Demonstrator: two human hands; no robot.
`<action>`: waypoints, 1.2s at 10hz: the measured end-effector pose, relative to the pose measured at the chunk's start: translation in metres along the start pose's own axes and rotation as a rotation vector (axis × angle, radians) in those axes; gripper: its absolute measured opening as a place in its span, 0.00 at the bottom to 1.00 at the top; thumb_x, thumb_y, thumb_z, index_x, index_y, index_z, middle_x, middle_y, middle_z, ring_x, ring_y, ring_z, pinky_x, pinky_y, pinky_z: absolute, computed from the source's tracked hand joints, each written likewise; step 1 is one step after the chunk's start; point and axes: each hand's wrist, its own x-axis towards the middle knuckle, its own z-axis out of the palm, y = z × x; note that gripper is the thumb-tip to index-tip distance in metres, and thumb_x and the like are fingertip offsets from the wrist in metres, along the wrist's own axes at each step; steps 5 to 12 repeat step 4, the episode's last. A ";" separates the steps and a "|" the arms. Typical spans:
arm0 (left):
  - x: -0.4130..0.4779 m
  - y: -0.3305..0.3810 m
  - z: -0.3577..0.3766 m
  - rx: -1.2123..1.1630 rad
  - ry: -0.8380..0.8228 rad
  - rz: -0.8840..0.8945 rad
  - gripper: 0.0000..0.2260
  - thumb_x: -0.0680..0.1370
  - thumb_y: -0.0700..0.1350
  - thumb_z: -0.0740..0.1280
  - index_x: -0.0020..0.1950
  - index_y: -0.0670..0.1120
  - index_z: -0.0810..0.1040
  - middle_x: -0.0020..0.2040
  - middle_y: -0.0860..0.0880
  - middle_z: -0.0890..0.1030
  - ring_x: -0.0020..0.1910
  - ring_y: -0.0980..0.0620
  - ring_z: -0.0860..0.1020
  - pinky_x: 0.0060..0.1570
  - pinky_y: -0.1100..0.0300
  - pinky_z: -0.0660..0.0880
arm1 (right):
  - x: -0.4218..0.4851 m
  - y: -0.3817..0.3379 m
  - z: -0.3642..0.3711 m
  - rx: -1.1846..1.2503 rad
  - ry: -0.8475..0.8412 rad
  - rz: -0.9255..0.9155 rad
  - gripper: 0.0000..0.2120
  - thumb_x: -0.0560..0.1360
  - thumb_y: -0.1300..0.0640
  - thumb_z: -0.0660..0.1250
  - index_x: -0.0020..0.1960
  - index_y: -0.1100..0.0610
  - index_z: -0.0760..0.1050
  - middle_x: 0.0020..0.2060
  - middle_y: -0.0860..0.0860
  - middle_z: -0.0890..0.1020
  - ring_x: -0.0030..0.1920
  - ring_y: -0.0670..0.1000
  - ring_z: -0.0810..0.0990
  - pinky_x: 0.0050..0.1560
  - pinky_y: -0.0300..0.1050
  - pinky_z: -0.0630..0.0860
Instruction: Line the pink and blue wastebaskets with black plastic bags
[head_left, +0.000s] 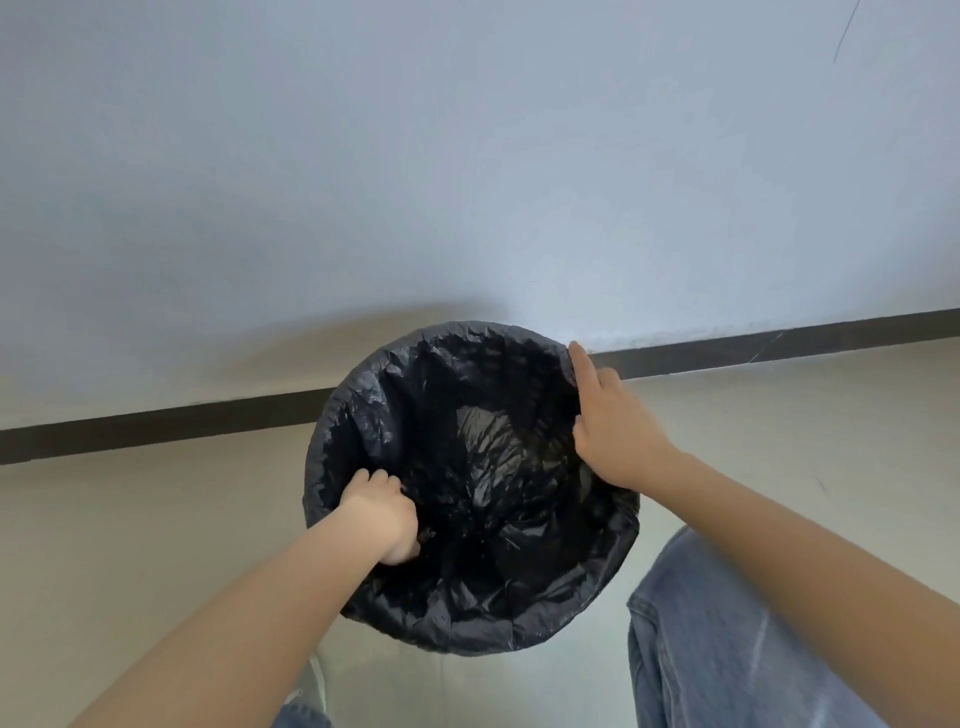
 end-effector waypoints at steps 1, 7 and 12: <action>-0.005 0.007 -0.008 -0.051 -0.051 0.014 0.25 0.79 0.57 0.55 0.71 0.44 0.67 0.71 0.43 0.68 0.69 0.43 0.65 0.67 0.52 0.61 | 0.015 0.000 0.000 0.232 0.019 0.078 0.15 0.77 0.63 0.56 0.62 0.58 0.61 0.43 0.58 0.76 0.39 0.58 0.75 0.35 0.50 0.71; -0.041 -0.038 -0.028 -0.592 0.207 0.072 0.21 0.80 0.51 0.57 0.72 0.49 0.67 0.69 0.49 0.73 0.65 0.50 0.73 0.64 0.59 0.70 | 0.024 0.017 -0.018 0.497 -0.161 0.115 0.17 0.76 0.54 0.63 0.62 0.58 0.65 0.50 0.53 0.78 0.49 0.56 0.77 0.50 0.51 0.73; -0.041 -0.038 -0.028 -0.592 0.207 0.072 0.21 0.80 0.51 0.57 0.72 0.49 0.67 0.69 0.49 0.73 0.65 0.50 0.73 0.64 0.59 0.70 | 0.024 0.017 -0.018 0.497 -0.161 0.115 0.17 0.76 0.54 0.63 0.62 0.58 0.65 0.50 0.53 0.78 0.49 0.56 0.77 0.50 0.51 0.73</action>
